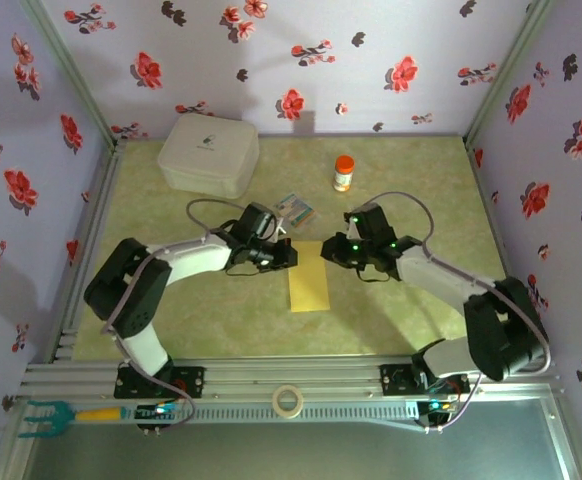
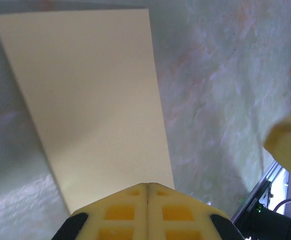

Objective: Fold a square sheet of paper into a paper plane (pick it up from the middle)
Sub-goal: First fold the square sheet of paper in half at the center of the table, then fold the triangle a second time at the center of the table.

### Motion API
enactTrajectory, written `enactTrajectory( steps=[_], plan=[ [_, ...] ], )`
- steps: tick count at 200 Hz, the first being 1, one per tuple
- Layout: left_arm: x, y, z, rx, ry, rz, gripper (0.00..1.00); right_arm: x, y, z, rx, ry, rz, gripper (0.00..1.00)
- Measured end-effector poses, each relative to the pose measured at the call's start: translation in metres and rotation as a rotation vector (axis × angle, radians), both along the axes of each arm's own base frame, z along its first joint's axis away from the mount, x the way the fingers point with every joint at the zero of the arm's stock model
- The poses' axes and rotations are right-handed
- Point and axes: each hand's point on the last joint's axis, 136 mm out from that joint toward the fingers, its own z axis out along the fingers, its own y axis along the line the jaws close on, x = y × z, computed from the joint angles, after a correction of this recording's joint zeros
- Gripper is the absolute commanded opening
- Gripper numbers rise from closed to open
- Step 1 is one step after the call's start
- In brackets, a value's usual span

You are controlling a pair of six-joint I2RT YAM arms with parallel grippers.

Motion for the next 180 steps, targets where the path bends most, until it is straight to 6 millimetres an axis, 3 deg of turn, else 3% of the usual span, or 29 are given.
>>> enactTrajectory(
  steps=[61, 96, 180],
  plan=[
    [0.046, -0.004, -0.022, -0.017, 0.048, 0.043, 0.0, -0.052, -0.023, -0.059, -0.03, 0.233, -0.049, 0.18],
    [0.063, -0.009, -0.032, -0.026, 0.061, 0.048, 0.01, -0.061, -0.013, -0.058, -0.002, 0.26, -0.028, 0.19],
    [0.056, -0.005, -0.052, -0.048, 0.079, 0.03, 0.01, -0.08, -0.006, -0.071, -0.002, 0.326, 0.003, 0.37]
  ],
)
